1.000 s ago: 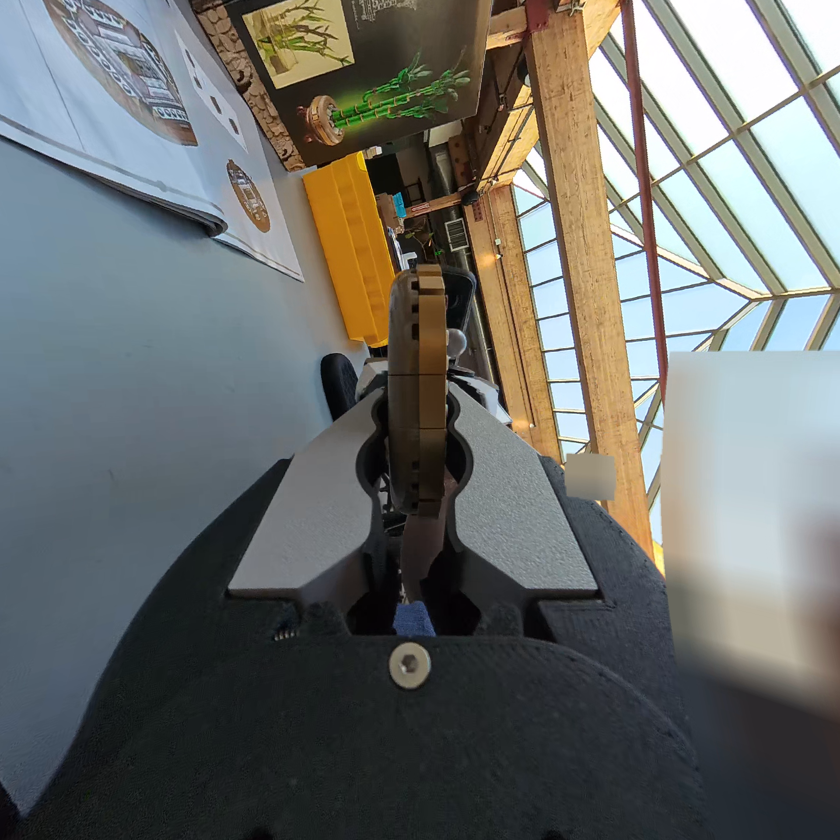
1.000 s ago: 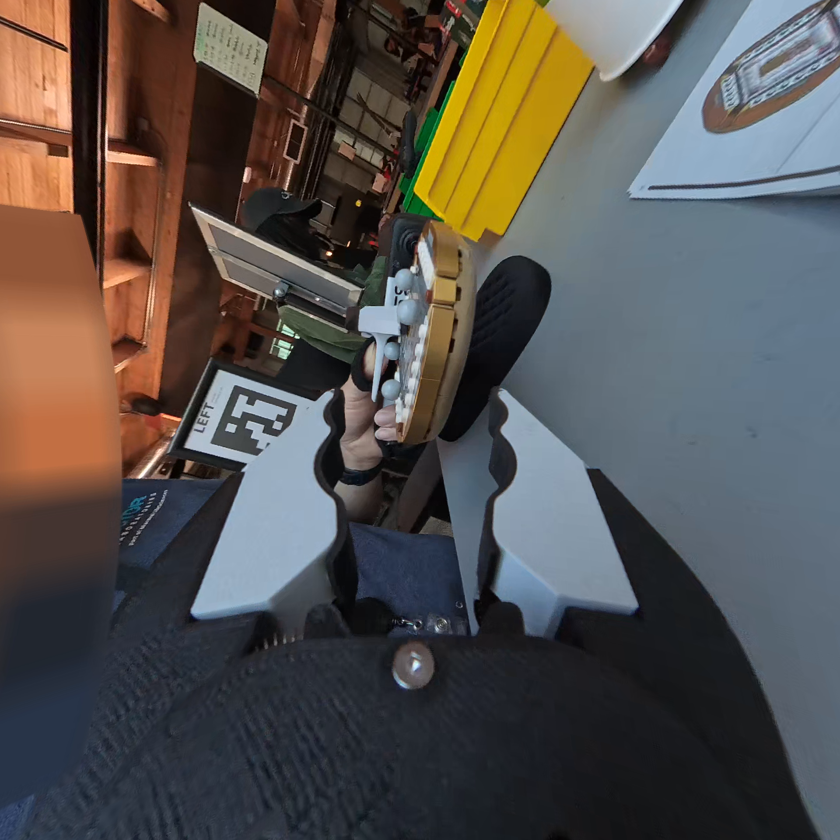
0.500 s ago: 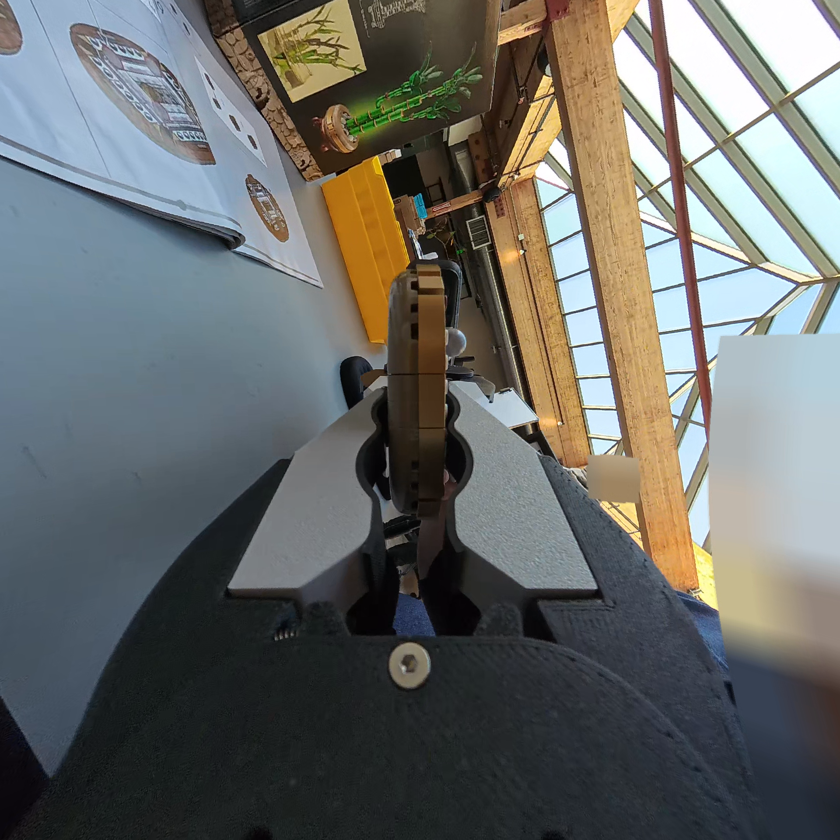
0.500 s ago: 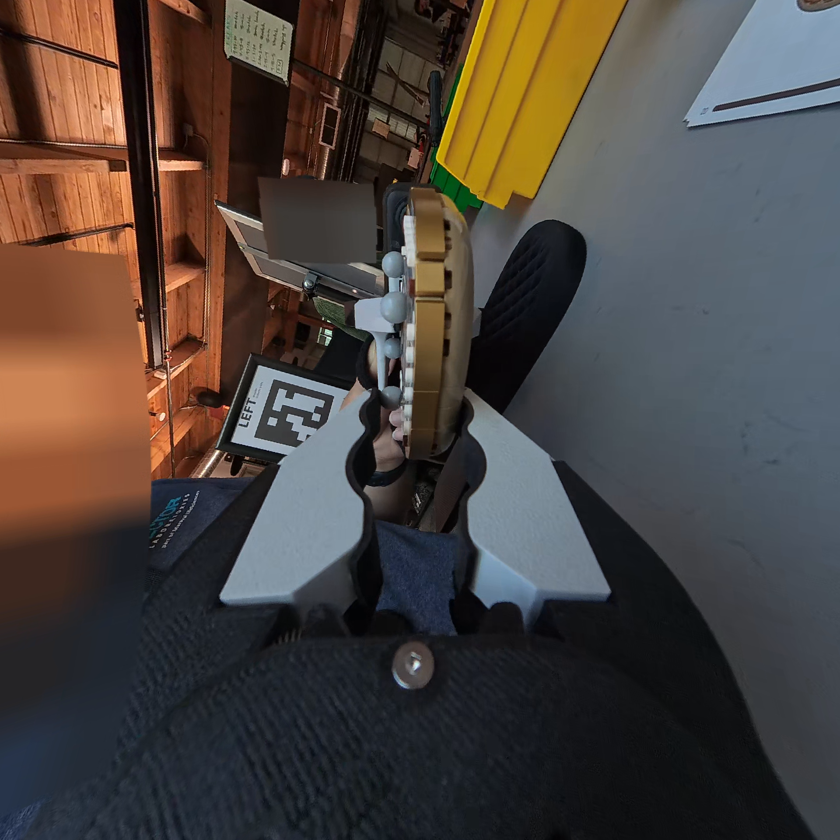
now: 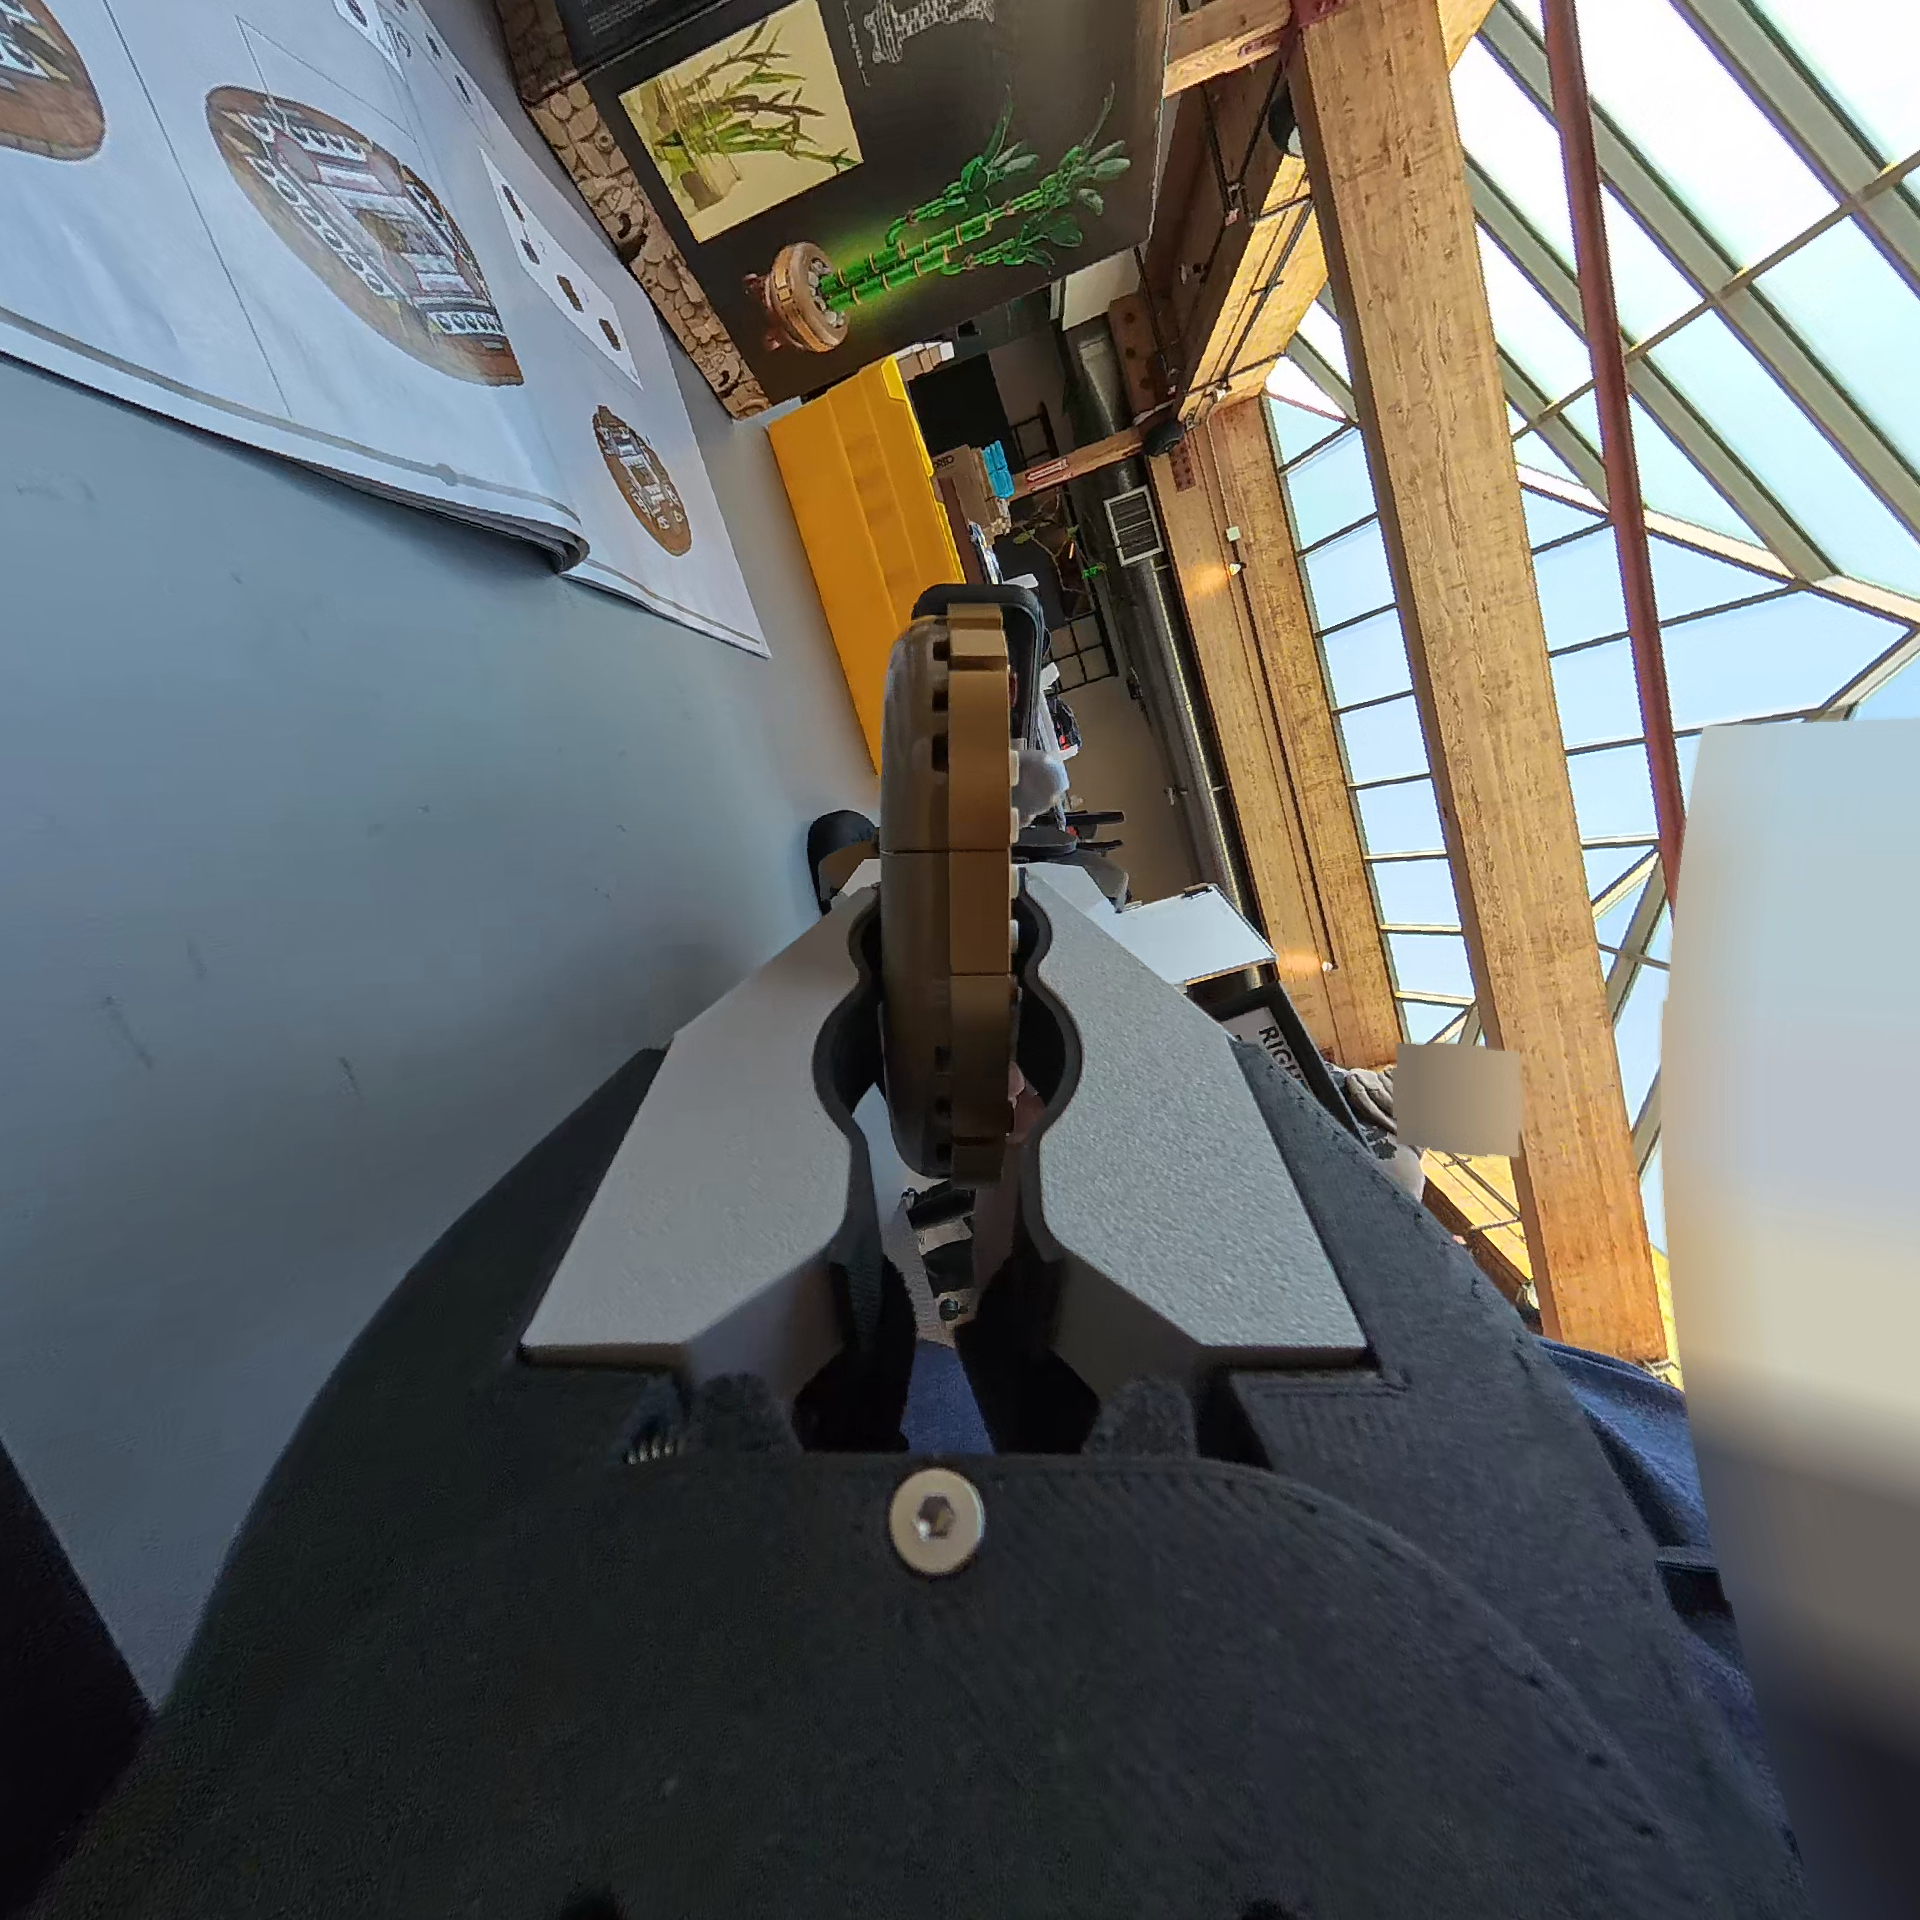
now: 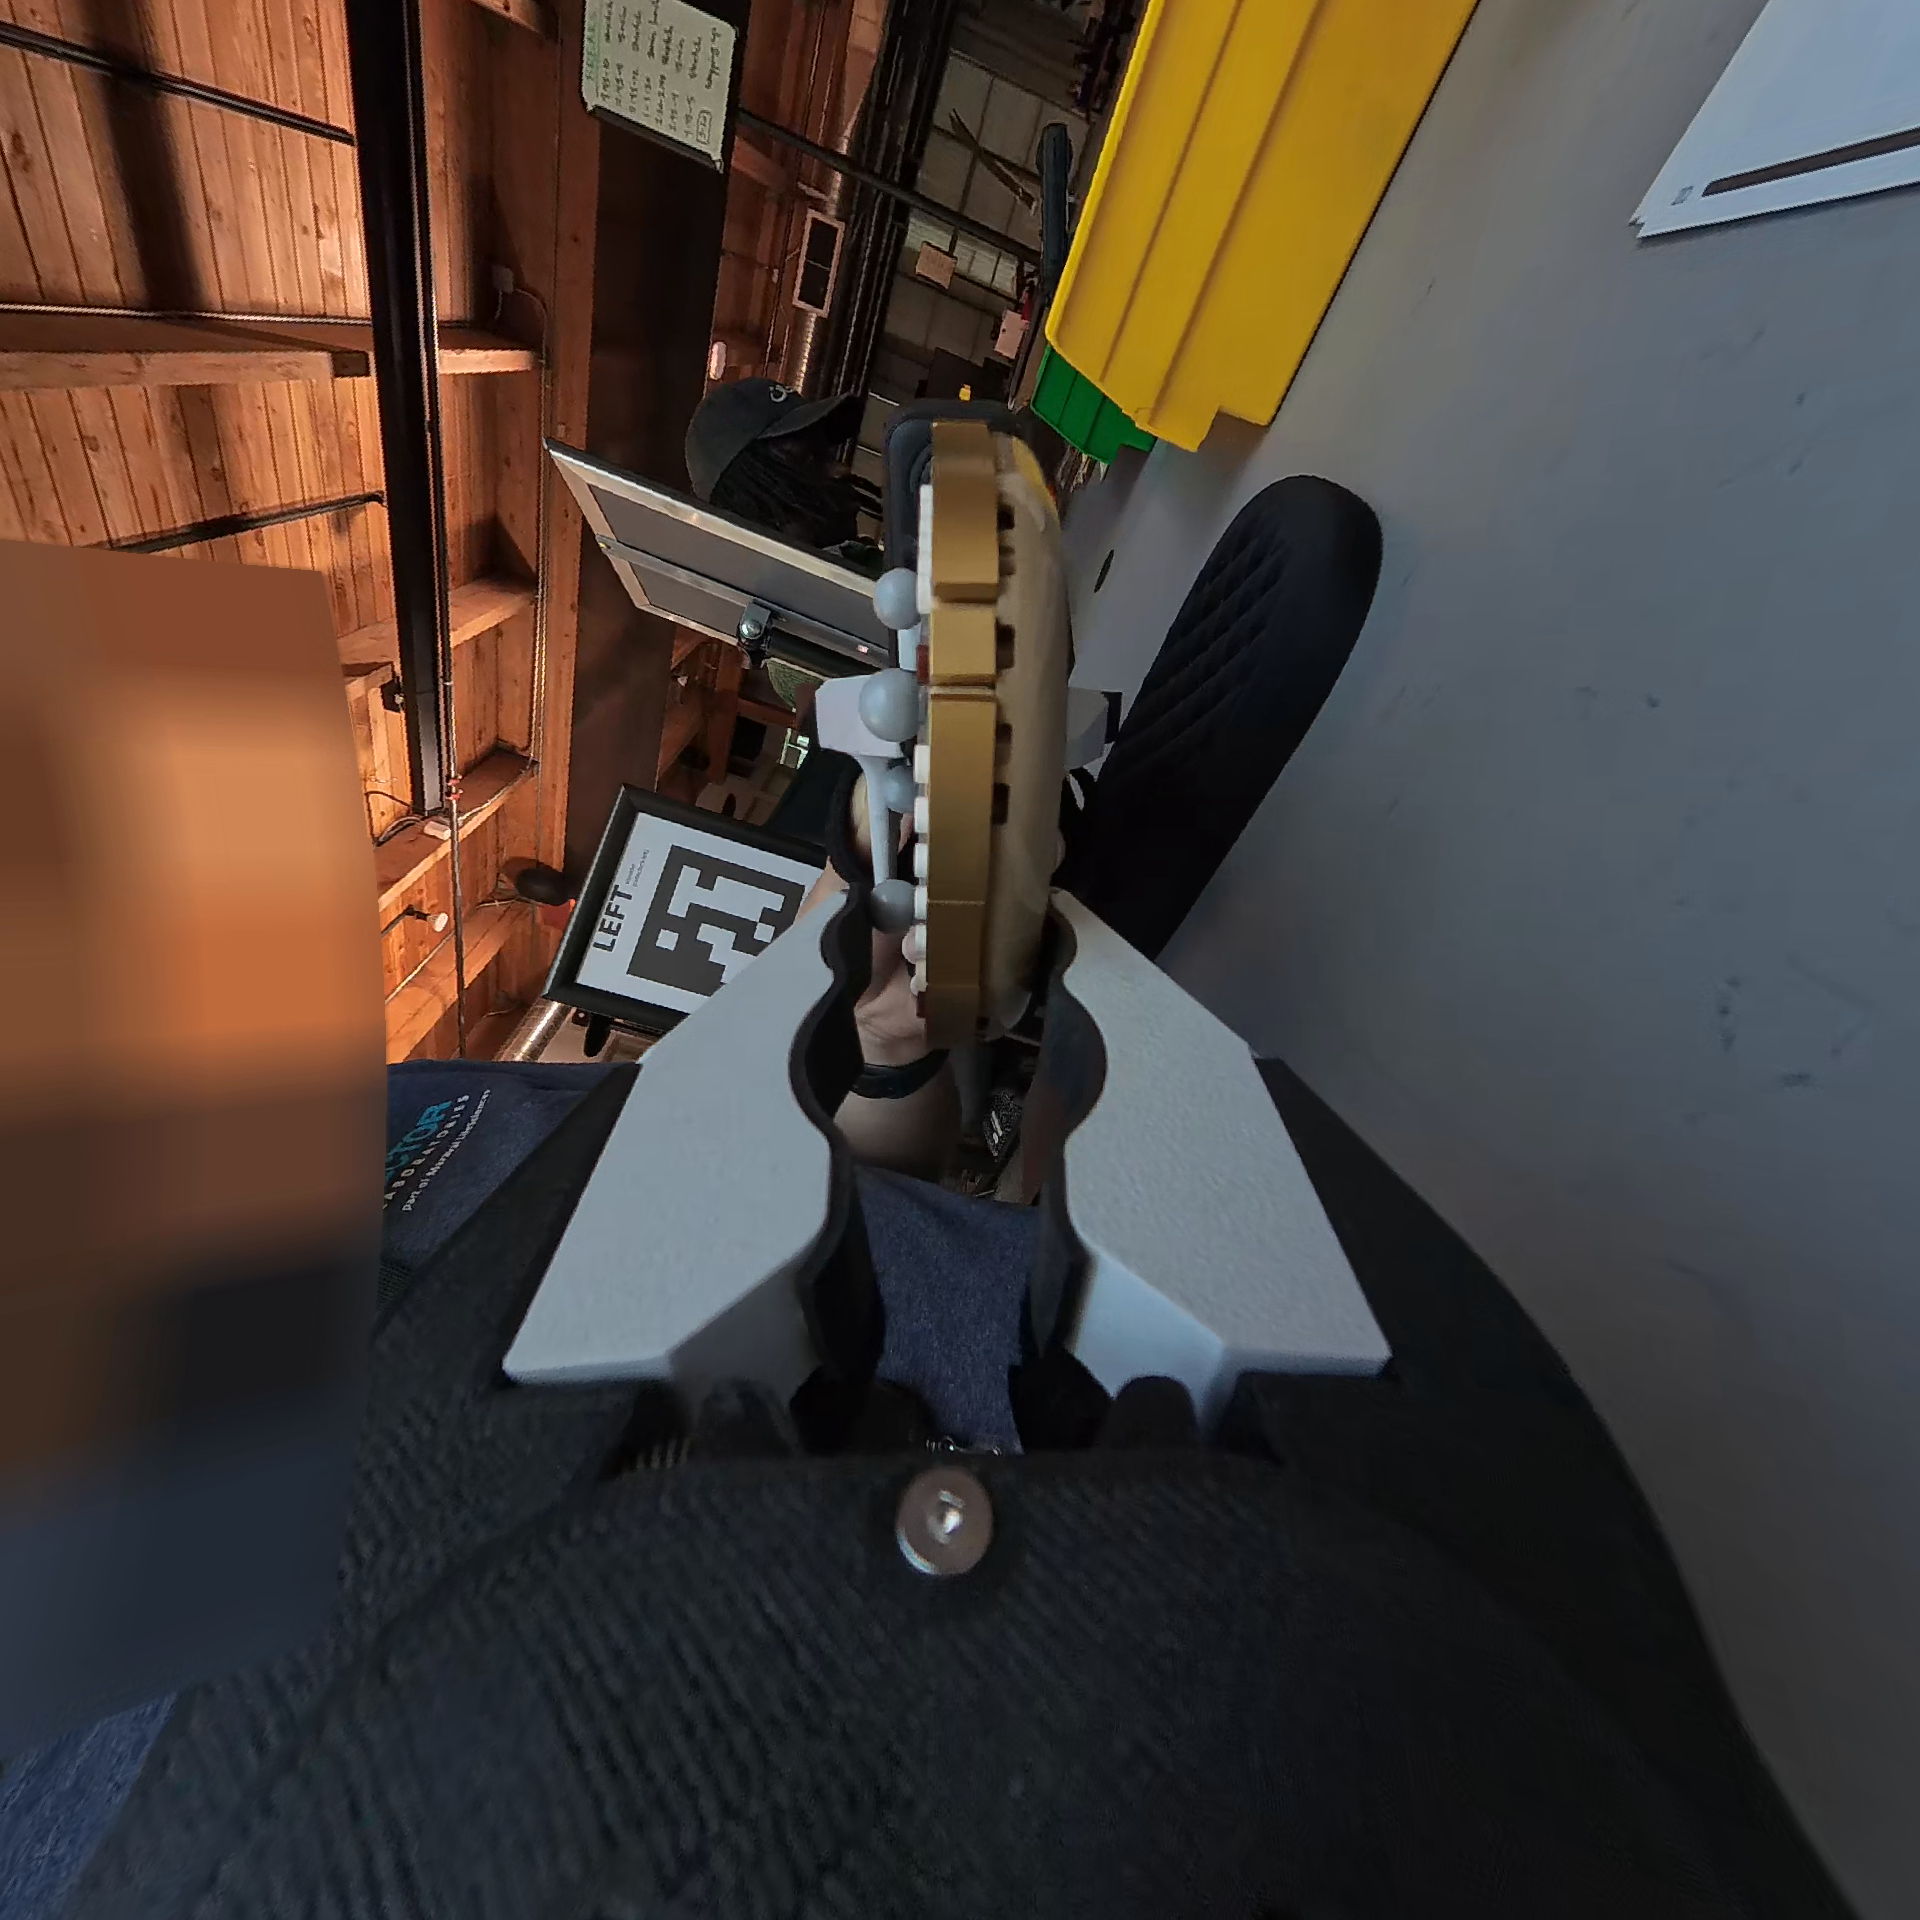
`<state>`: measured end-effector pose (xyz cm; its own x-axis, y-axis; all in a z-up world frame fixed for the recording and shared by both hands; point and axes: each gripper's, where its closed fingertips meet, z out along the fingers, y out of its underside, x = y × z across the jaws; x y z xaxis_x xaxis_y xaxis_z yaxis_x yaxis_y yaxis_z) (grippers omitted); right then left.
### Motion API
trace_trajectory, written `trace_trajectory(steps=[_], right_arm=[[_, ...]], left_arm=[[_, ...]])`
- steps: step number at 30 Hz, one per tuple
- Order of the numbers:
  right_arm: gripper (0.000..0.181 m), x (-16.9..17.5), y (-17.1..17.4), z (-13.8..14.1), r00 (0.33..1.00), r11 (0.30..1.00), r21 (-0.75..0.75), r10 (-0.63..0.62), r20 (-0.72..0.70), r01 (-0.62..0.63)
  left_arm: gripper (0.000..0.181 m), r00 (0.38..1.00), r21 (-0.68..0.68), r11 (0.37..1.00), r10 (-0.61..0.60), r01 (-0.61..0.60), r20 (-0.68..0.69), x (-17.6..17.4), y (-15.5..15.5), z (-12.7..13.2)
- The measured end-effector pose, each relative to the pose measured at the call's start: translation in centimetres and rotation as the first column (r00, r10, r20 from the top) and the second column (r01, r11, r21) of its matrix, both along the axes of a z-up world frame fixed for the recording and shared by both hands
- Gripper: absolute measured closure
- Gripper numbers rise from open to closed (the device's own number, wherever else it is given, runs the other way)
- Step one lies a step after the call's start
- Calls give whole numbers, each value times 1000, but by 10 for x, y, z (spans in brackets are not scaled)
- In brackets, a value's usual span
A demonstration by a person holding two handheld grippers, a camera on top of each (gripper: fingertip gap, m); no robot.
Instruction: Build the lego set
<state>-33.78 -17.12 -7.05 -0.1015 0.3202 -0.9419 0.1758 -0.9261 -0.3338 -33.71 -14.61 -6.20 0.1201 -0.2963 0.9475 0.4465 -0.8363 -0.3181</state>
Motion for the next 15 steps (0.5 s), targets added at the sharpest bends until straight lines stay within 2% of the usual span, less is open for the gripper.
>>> trace_trajectory(steps=[10,12,15], right_arm=[[152,2,-2,0,1000,1000,23,10,-6,-9],[152,2,0,1,1000,1000,22,2,-9,-2],[154,6,2,11,999,1000,-26,-1,-51,-1]], left_arm=[[162,998,28,1000,-1,2,-57,2,-2,0],[162,999,15,1000,-5,5,-34,2,-1,0],[162,996,-15,997,-81,82,38,5,-4,6]])
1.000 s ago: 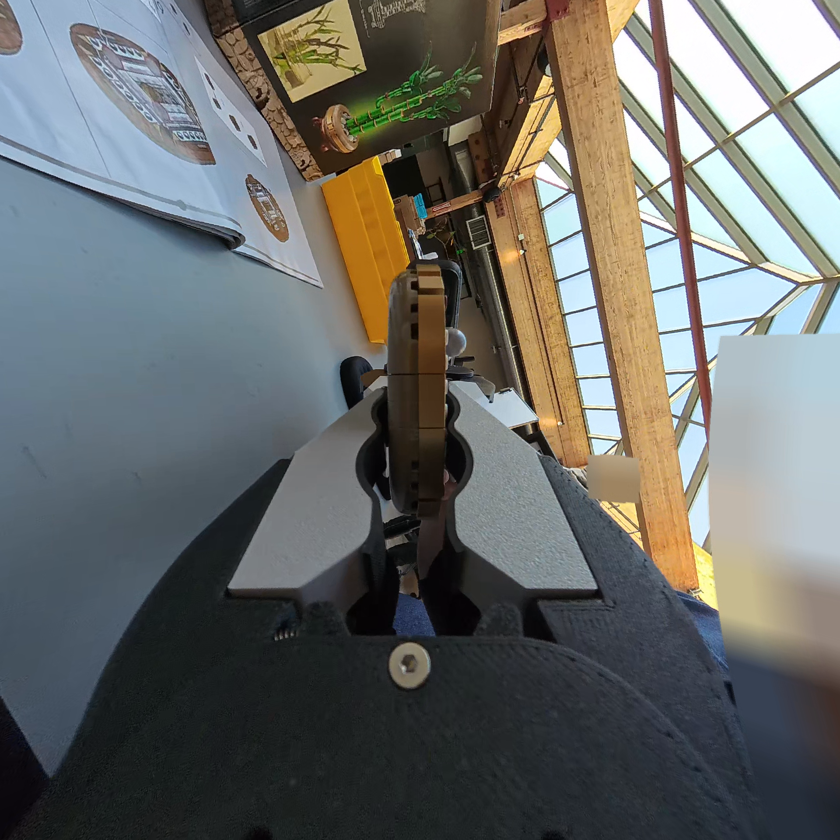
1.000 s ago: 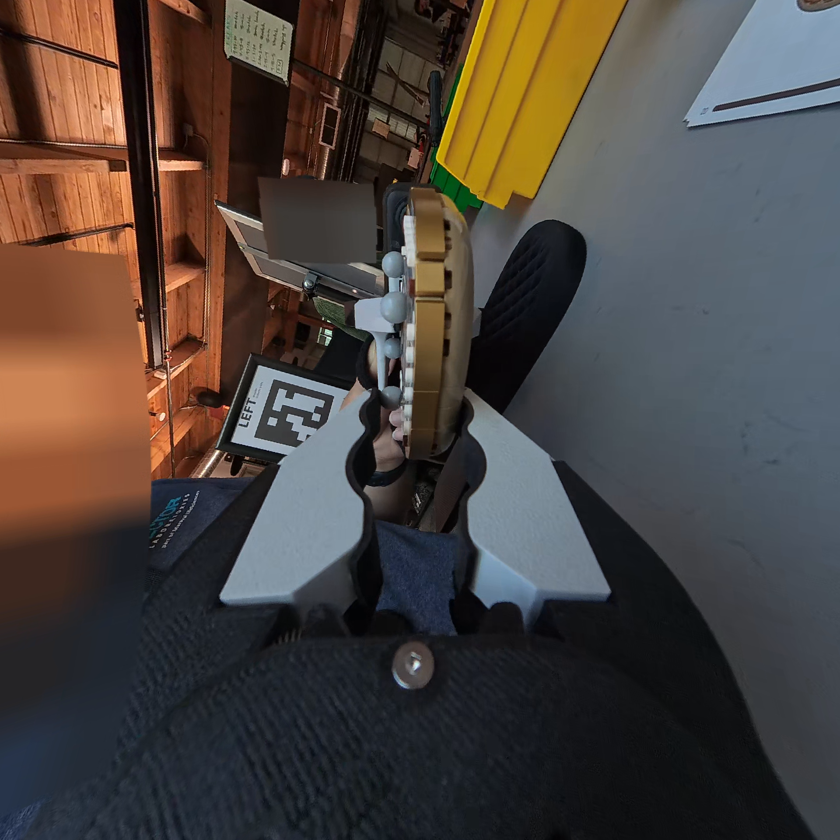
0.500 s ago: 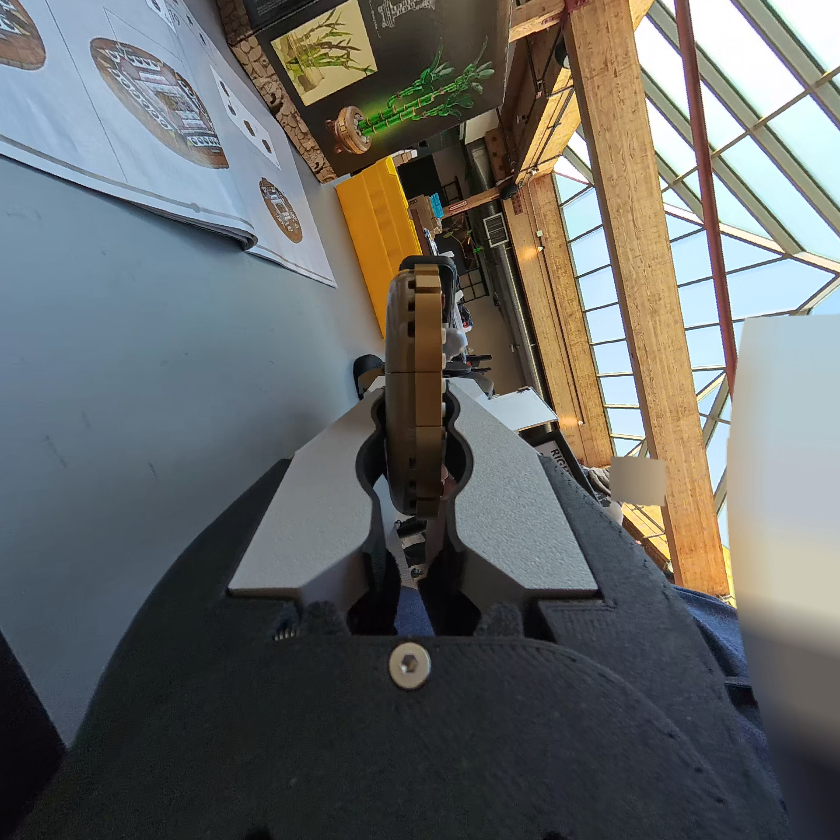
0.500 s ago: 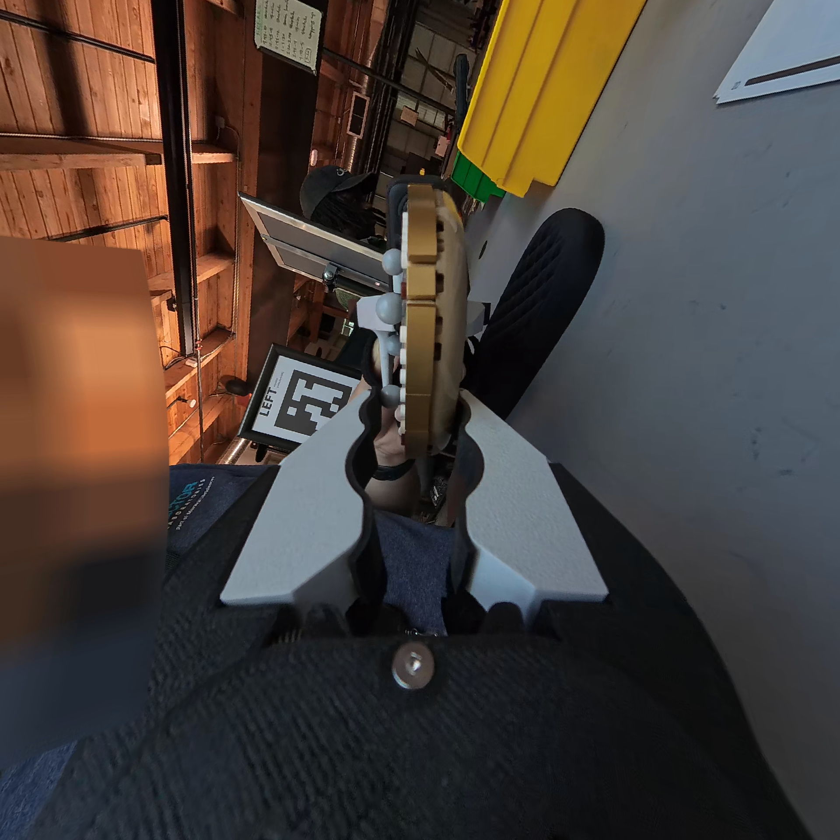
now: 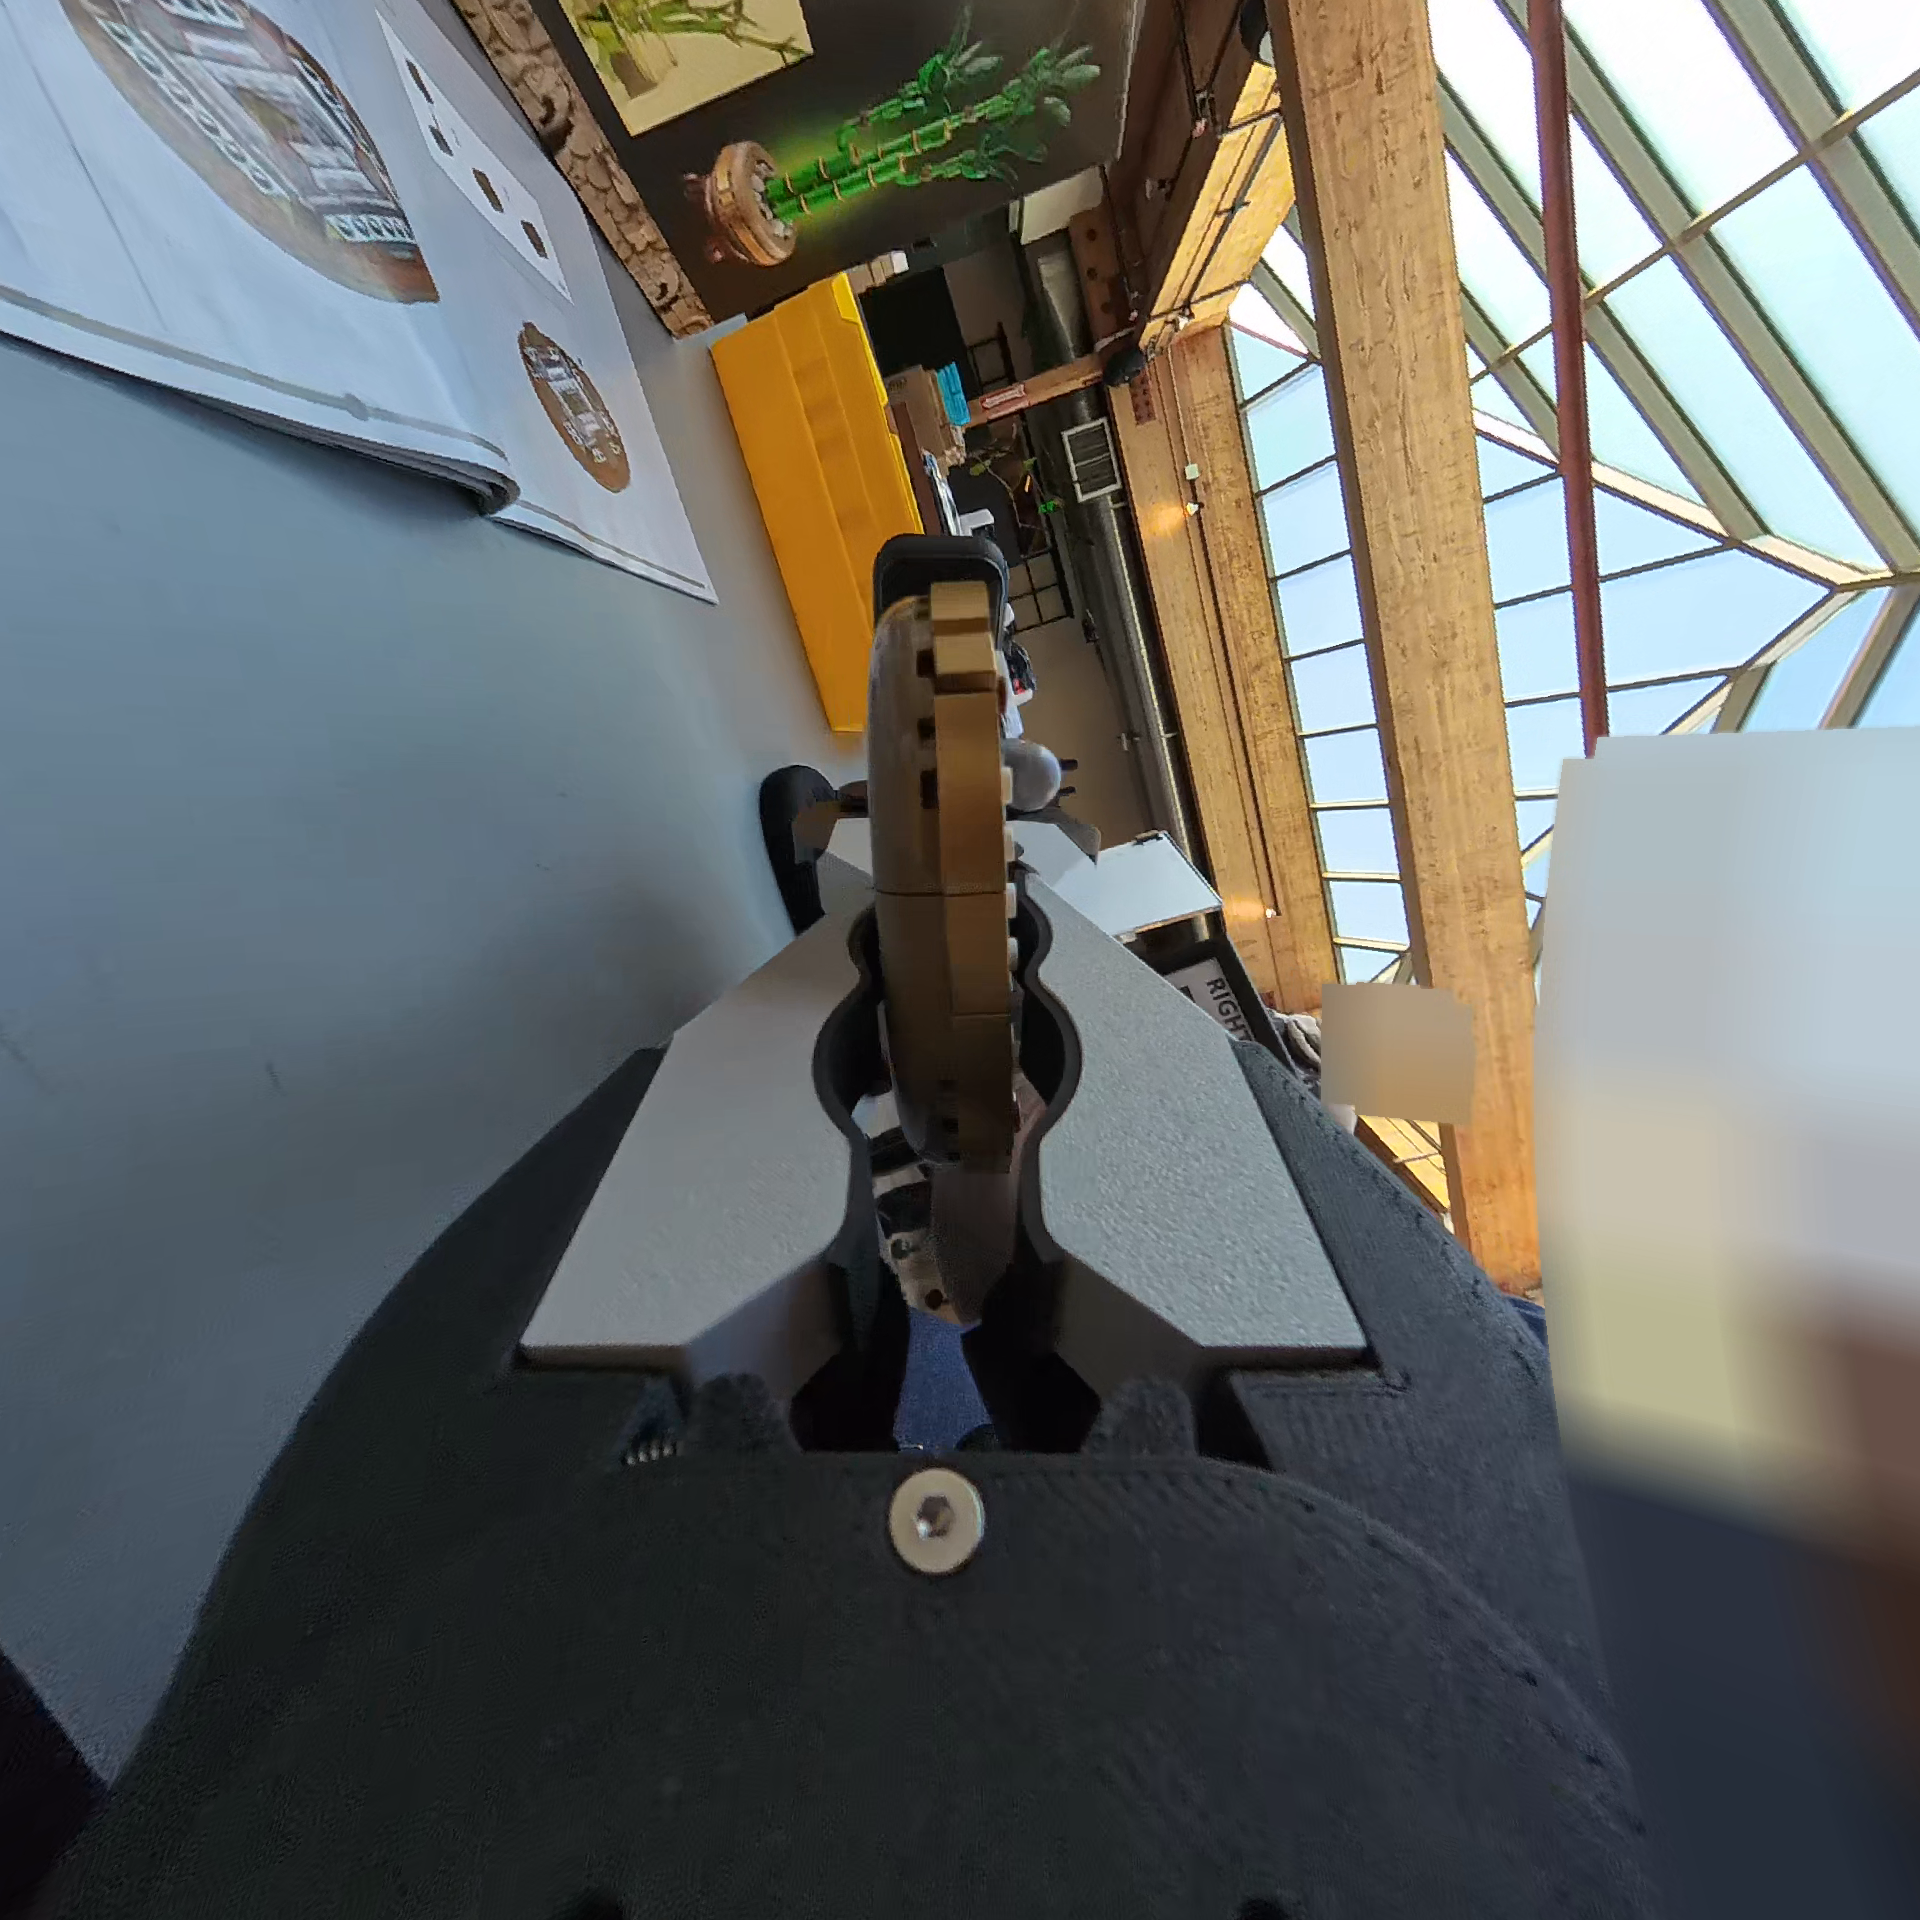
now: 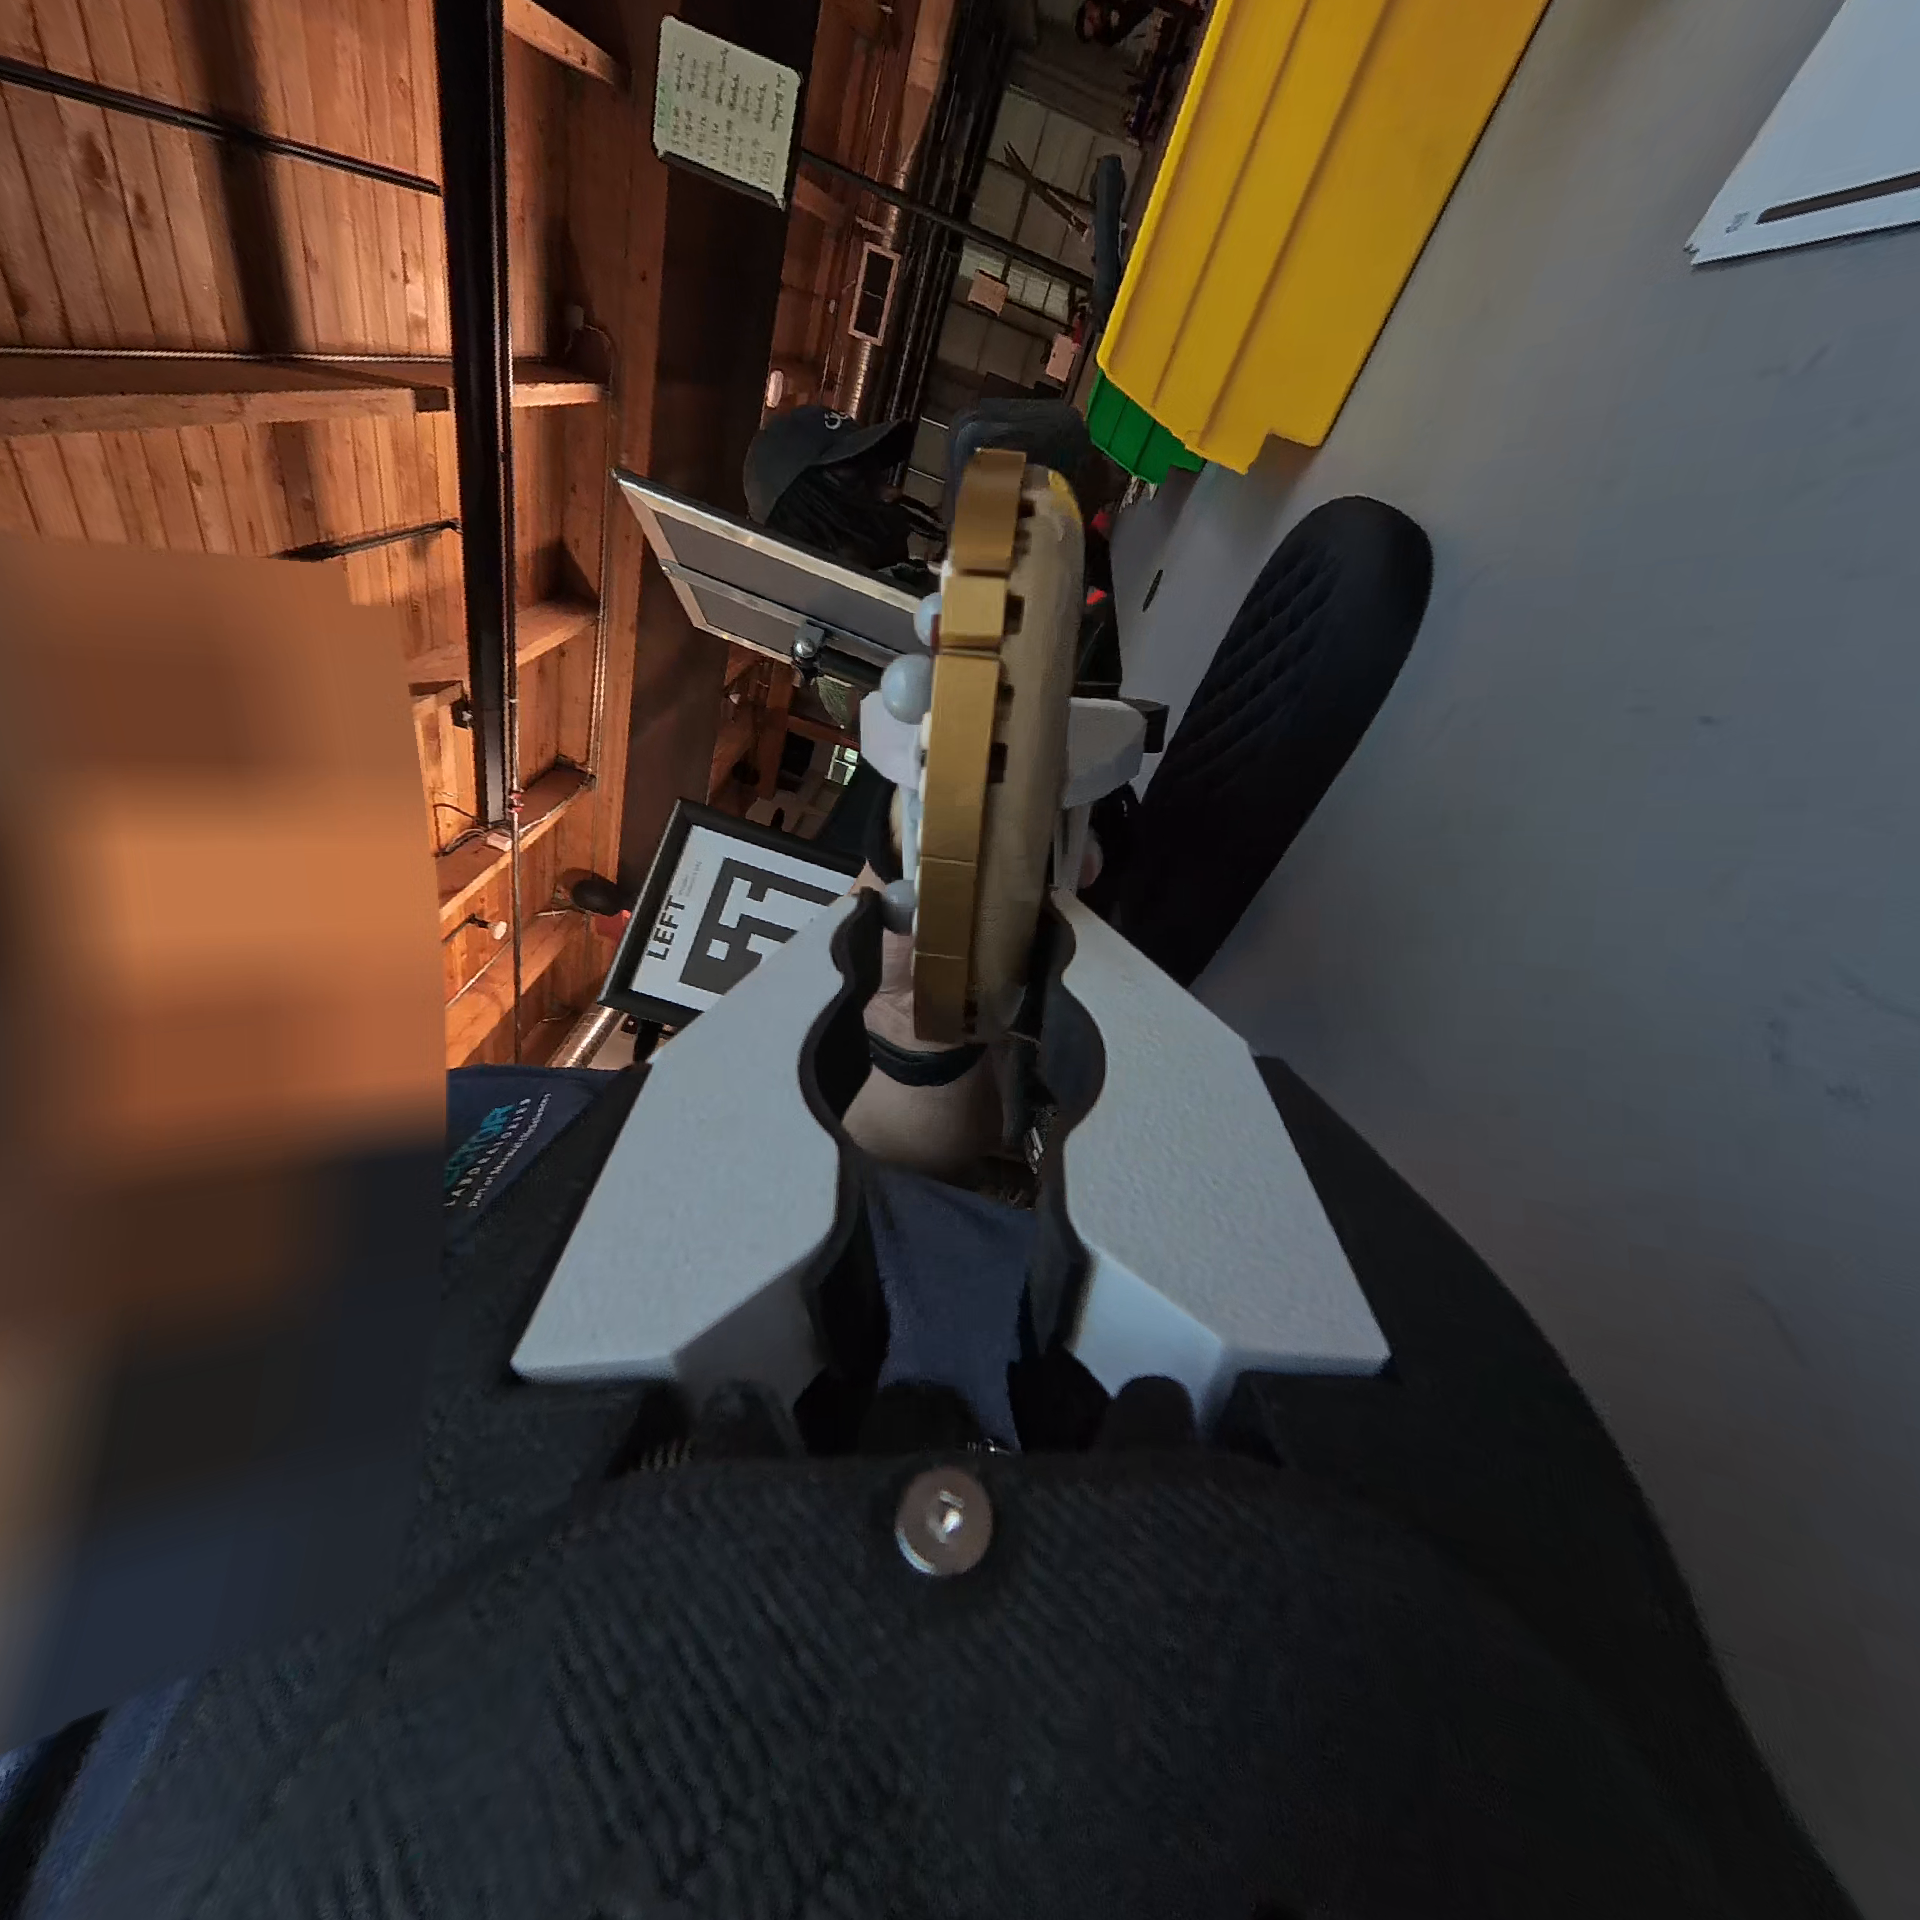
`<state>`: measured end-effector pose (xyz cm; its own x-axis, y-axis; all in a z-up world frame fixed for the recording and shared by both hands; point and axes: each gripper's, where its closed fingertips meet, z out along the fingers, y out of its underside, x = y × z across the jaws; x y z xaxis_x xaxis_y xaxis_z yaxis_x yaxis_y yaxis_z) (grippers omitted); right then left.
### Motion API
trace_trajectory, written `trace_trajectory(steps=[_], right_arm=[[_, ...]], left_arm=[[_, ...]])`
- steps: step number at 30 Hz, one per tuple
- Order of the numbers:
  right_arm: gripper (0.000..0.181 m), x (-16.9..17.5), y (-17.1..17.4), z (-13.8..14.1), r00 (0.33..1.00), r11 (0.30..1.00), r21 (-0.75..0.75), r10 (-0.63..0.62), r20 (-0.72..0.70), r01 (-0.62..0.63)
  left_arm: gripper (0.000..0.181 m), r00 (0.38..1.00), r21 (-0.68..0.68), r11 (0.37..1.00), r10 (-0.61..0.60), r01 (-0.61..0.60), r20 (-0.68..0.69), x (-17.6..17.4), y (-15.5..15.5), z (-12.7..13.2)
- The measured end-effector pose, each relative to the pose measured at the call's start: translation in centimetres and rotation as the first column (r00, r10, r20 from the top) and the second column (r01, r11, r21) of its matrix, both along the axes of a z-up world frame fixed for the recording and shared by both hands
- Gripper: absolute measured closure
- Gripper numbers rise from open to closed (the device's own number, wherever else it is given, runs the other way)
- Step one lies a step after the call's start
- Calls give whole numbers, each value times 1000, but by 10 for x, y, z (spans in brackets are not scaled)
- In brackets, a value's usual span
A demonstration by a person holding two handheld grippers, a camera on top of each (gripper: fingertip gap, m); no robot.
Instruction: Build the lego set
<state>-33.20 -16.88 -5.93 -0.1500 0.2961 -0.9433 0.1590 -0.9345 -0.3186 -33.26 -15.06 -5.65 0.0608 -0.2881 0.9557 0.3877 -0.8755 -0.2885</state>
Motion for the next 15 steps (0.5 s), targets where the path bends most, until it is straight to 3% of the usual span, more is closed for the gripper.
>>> trace_trajectory(steps=[4,10,13,15], right_arm=[[154,2,1,3,999,1000,29,3,42,-5],[152,1,6,12,997,992,126,-26,75,16],[126,5,15,23,993,972,231,-72,94,49],[116,13,22,33,987,913,402,-119,112,64]], left_arm=[[154,995,40,998,-50,53,-81,4,-3,1],[162,992,-41,995,-82,86,97,3,1,10],[162,969,-107,987,-92,119,230,0,6,20],[162,970,-127,981,-118,147,211,-1,8,23]])
